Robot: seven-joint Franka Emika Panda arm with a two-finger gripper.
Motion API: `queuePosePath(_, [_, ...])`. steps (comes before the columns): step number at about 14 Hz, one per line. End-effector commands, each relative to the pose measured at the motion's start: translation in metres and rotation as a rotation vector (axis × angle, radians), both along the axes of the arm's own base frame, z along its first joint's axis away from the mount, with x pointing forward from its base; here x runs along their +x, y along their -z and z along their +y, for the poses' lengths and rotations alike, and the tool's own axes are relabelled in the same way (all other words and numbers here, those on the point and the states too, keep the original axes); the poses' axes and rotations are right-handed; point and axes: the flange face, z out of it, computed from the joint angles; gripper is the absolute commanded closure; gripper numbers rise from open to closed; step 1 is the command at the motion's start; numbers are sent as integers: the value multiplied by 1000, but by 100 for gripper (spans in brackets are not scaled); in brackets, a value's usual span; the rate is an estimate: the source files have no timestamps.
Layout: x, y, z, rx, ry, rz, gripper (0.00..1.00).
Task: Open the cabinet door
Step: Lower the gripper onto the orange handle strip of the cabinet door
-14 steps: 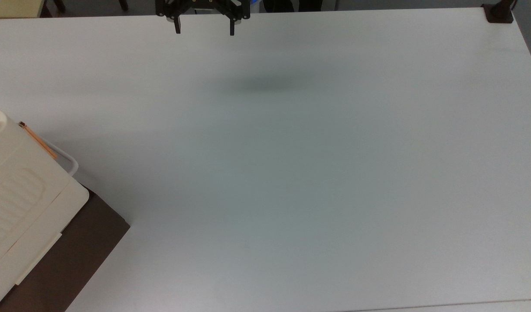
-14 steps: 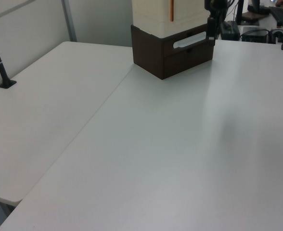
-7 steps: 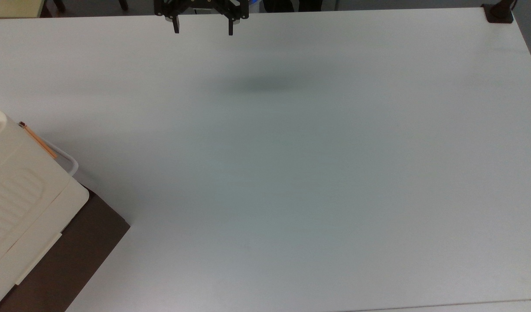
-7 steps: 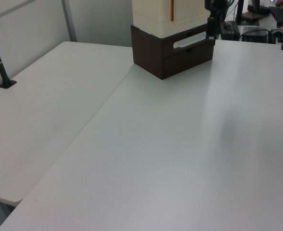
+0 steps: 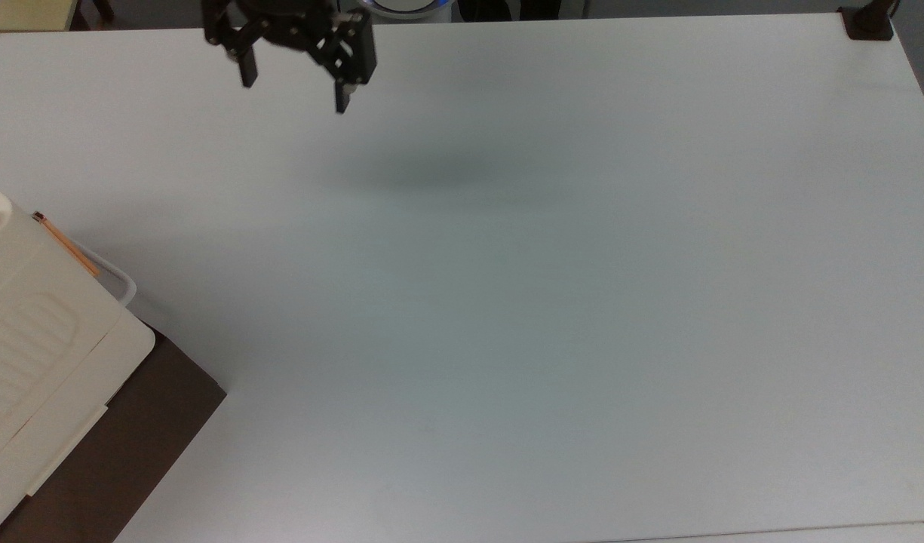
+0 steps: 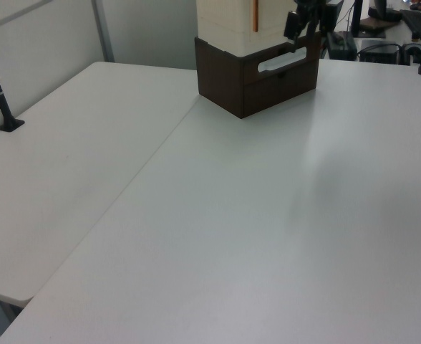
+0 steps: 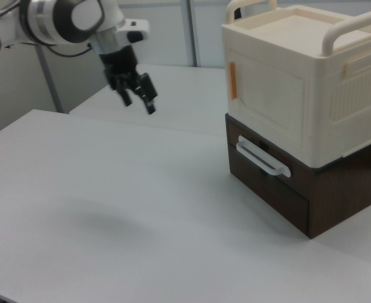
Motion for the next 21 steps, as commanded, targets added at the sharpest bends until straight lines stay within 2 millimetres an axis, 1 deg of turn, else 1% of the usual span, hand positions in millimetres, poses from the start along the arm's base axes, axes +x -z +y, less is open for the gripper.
queuePosePath(1, [28, -9, -38, -16, 154, -162, 0])
queuePosePath(3, [35, -12, -57, -9, 223, -236, 0])
queuePosePath(4, [39, -17, -64, -7, 254, -292, 0])
queuePosePath(5, [45, -14, -72, -11, 267, -329, 0])
queuePosePath(7, [55, -12, -82, -42, 266, -378, 0])
queuePosePath(8, [61, -15, -87, -61, 266, -402, 0])
queuePosePath(9, [68, -18, -99, -73, 281, -431, 0])
queuePosePath(11, [74, -21, -109, -81, 286, -482, 0])
queuePosePath(12, [75, -23, -113, -84, 284, -521, 0])
queuePosePath(13, [80, -17, -116, -89, 281, -538, 0])
queuePosePath(17, [88, -13, -122, -107, 265, -599, 0])
queuePosePath(19, [90, -8, -125, -142, 250, -605, 0])
queuePosePath(20, [91, -7, -126, -163, 238, -611, 4])
queuePosePath(21, [91, -6, -128, -189, 224, -610, 11])
